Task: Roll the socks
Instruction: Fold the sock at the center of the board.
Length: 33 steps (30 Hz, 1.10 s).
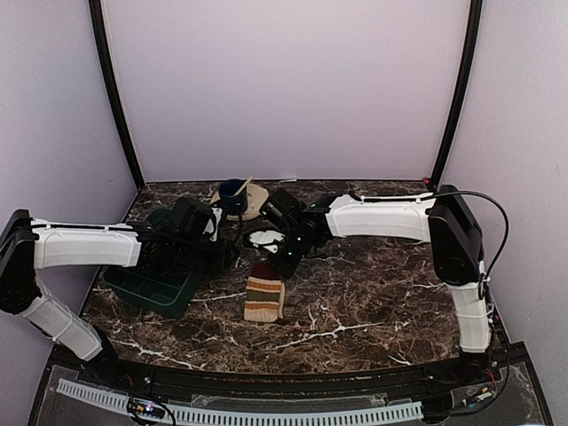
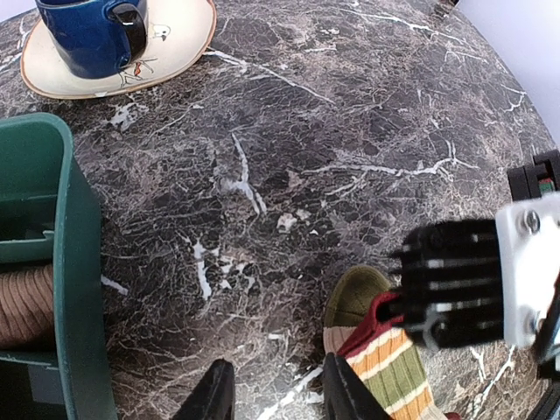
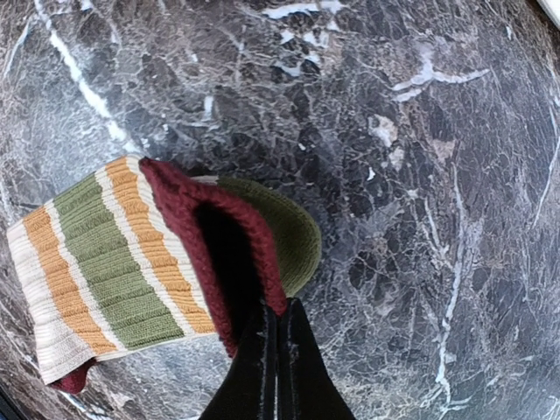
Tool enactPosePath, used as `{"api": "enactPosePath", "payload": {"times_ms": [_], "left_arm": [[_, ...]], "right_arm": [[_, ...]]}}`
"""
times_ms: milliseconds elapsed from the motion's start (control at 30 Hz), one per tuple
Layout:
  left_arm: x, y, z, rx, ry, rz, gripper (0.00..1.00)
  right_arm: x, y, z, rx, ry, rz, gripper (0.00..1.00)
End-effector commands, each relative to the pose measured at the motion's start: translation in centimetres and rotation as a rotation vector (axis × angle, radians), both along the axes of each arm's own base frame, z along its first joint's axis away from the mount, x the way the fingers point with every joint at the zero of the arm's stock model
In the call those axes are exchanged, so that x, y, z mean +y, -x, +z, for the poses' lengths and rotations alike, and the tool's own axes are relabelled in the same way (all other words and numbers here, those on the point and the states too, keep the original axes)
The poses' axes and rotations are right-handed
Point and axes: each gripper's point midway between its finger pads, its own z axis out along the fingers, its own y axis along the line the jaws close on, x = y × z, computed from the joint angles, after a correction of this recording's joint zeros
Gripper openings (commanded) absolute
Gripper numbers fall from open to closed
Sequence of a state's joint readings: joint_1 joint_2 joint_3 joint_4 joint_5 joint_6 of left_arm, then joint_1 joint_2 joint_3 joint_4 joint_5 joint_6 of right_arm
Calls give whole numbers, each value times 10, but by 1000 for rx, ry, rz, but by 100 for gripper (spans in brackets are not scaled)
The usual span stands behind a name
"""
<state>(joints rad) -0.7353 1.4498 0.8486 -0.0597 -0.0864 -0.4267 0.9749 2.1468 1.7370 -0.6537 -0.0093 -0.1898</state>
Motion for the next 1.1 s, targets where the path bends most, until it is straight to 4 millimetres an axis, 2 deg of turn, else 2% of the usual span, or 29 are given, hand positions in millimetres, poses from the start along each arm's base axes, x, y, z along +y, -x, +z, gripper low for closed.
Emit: {"api": "enactPosePath", "payload": {"times_ms": [0, 300, 433, 667, 900, 1067], "left_arm": [[-1, 3, 9, -23, 38, 4, 37], [-10, 8, 10, -35, 72, -39, 36], [-17, 11, 13, -57, 99, -75, 36], [-31, 16, 5, -56, 116, -144, 36], [-57, 33, -2, -53, 140, -286, 36], [-71, 49, -10, -40, 131, -364, 33]], "right_arm": [[5, -21, 2, -34, -32, -34, 0], [2, -35, -13, -17, -23, -69, 0], [0, -39, -12, -14, -23, -83, 0], [-9, -41, -10, -5, -24, -125, 0], [-17, -40, -8, 12, -30, -163, 0], [-19, -38, 4, 10, -66, -184, 0]]}}
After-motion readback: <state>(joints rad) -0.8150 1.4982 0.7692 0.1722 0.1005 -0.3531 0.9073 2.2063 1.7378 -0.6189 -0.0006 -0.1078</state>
